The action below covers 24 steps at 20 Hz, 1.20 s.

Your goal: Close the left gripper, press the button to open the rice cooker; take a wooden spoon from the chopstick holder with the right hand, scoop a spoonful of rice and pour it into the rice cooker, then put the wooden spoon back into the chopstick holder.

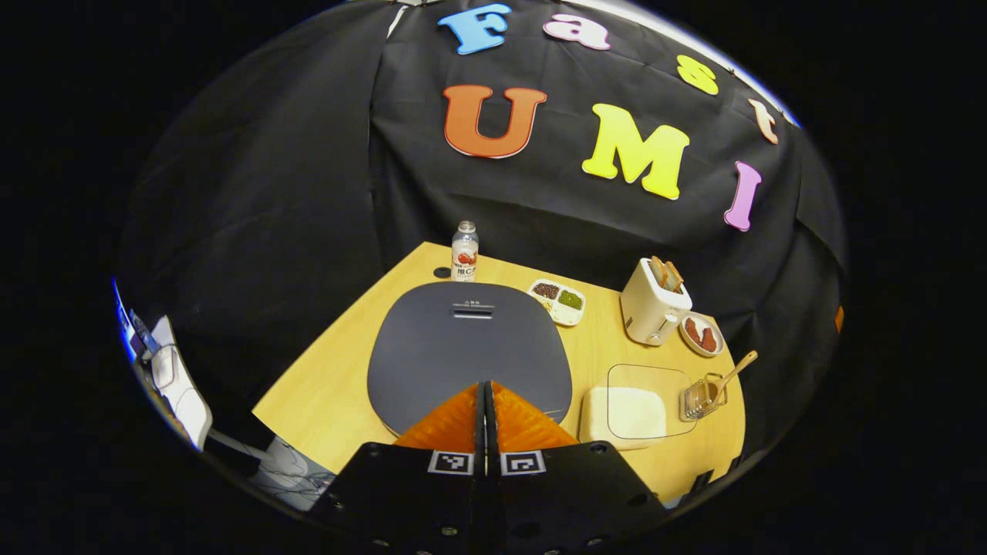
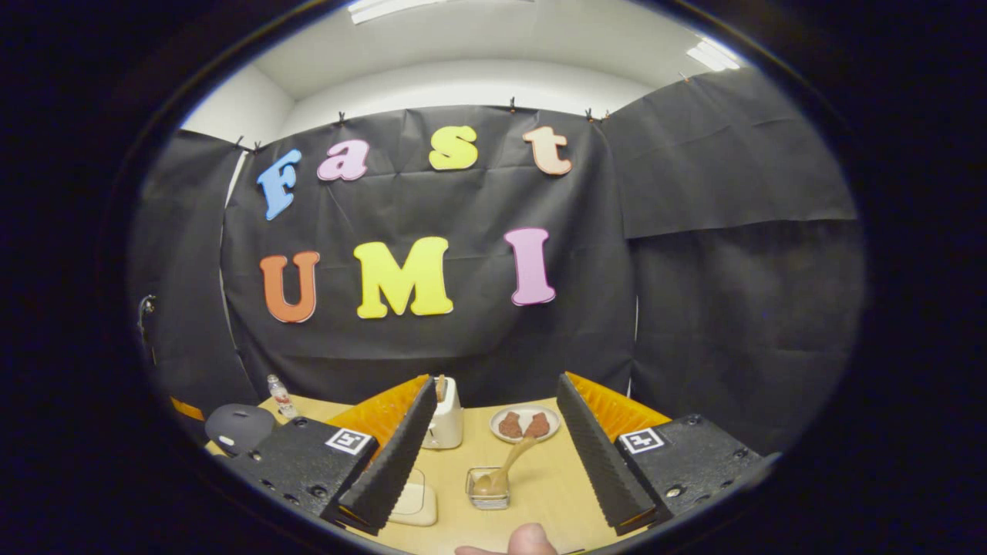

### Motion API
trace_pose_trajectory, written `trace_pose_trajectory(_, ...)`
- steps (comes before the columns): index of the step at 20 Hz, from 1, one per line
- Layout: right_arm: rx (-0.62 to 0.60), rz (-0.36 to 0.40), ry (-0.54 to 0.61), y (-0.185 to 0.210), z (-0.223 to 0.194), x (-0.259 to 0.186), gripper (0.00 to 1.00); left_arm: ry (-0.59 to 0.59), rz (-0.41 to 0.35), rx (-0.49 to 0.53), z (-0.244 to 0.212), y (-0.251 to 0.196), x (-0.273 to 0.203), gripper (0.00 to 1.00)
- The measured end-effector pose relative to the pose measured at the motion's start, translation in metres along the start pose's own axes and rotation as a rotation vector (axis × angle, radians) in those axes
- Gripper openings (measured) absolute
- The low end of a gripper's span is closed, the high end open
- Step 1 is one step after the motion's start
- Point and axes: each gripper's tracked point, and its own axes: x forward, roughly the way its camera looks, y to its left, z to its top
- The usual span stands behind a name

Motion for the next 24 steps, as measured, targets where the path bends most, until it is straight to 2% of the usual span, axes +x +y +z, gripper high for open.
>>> trace_pose_trajectory(8, -0.018, -0.059, 0.026, -0.019, -0.007, 0.002, 1.0, 0.108, -0.003, -0.057, -0.023, 0.011, 0.036, 0.0)
trace_pose_trajectory(15, -0.021, -0.035, 0.057, 0.001, -0.023, 0.008, 1.0, 0.163, -0.018, -0.191, -0.036, 0.014, 0.036, 0.0)
trace_pose_trajectory(18, -0.029, -0.02, 0.056, 0.009, -0.022, 0.009, 1.0, 0.149, -0.027, -0.161, -0.038, 0.016, 0.04, 0.0)
trace_pose_trajectory(20, -0.019, -0.004, 0.063, 0.016, -0.026, 0.011, 1.0, 0.145, 0.001, -0.1, -0.04, 0.017, 0.039, 0.0)
trace_pose_trajectory(24, -0.023, 0.023, 0.053, 0.026, -0.019, 0.008, 1.0, 0.09, 0.035, -0.065, -0.03, 0.016, 0.036, 0.0)
